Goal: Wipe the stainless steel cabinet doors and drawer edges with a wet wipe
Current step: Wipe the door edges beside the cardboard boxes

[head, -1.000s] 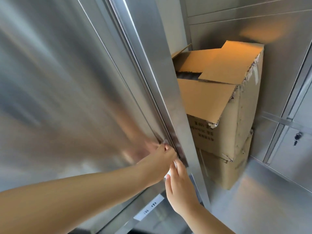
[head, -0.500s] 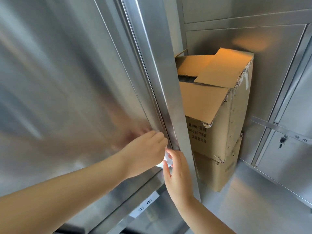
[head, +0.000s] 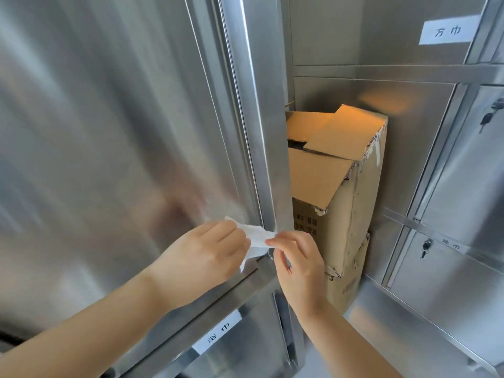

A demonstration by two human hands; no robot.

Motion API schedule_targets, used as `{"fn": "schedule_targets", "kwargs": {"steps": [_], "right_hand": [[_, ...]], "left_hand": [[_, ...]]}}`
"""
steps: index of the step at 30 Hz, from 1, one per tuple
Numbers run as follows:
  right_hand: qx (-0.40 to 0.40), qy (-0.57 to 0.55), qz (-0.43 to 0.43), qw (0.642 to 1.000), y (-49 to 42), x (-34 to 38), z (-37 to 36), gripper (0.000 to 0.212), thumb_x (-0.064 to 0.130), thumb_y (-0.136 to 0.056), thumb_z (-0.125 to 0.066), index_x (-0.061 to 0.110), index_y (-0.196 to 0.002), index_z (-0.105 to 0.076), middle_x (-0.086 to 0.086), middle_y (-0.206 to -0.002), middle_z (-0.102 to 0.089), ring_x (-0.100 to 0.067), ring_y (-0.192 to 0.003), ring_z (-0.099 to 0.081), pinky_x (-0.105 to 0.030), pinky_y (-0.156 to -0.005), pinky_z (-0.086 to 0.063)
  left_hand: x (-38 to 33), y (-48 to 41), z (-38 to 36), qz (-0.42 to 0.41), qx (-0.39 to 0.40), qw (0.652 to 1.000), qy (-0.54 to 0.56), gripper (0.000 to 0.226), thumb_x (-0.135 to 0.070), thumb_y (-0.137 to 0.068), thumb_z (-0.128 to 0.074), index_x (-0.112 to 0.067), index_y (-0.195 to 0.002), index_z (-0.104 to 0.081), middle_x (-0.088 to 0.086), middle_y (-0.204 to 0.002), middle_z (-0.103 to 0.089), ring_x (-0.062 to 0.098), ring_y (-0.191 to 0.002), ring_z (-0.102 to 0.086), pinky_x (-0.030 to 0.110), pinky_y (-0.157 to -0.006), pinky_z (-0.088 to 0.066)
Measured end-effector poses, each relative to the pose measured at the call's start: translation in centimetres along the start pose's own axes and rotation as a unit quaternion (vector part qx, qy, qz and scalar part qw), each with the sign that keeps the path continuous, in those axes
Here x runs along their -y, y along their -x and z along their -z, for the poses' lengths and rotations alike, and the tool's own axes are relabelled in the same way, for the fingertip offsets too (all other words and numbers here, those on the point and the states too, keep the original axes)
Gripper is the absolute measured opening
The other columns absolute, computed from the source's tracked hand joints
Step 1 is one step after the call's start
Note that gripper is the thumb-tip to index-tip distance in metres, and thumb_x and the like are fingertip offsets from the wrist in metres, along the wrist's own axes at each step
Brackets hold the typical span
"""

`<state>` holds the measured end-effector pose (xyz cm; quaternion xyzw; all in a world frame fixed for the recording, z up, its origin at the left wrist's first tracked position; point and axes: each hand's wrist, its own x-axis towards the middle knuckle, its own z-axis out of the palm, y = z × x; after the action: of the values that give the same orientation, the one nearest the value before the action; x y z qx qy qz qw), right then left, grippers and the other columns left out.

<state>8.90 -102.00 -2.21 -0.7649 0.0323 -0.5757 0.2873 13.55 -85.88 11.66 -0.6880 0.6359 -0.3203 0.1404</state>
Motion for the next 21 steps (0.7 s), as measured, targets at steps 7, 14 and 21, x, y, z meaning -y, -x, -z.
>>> {"fn": "schedule_targets", "kwargs": {"steps": [7, 14, 21], "right_hand": [[-0.06, 0.052, 0.09, 0.993, -6.6, -4.6, 8.0, 0.018, 0.009, -0.091, -0.057, 0.007, -0.083, -0.073, 0.0, -0.097, -0.056, -0.013, -0.085, -0.059, -0.017, -0.08, -0.048], [-0.068, 0.166, 0.174, 0.968, -16.1, -12.5, 19.9, 0.016, -0.008, -0.079, -0.064, 0.004, -0.078, -0.074, 0.0, -0.095, -0.055, -0.018, -0.078, -0.059, -0.021, -0.072, -0.049], [-0.046, 0.245, 0.262, 0.932, -26.8, -20.7, 28.8, 0.024, -0.006, -0.085, -0.056, 0.004, -0.074, -0.075, -0.01, -0.081, -0.065, -0.022, -0.075, -0.059, -0.023, -0.07, -0.047]], "left_hand": [[-2.3, -8.0, 1.5, 0.026, -0.137, 0.988, 0.071, 0.049, 0.003, -0.088, -0.026, -0.004, -0.091, -0.074, 0.006, -0.079, -0.067, 0.024, -0.07, -0.066, 0.033, -0.071, -0.058], [-5.3, -22.5, 0.4, 0.085, -0.274, 0.944, 0.162, 0.027, 0.008, -0.08, -0.057, -0.005, -0.097, -0.073, 0.009, -0.087, -0.067, 0.026, -0.079, -0.064, 0.034, -0.073, -0.054], [-7.4, -37.2, -1.9, 0.165, -0.381, 0.88, 0.23, 0.023, 0.004, -0.081, -0.061, -0.003, -0.1, -0.071, 0.009, -0.092, -0.066, 0.023, -0.086, -0.054, 0.026, -0.074, -0.043]]}}
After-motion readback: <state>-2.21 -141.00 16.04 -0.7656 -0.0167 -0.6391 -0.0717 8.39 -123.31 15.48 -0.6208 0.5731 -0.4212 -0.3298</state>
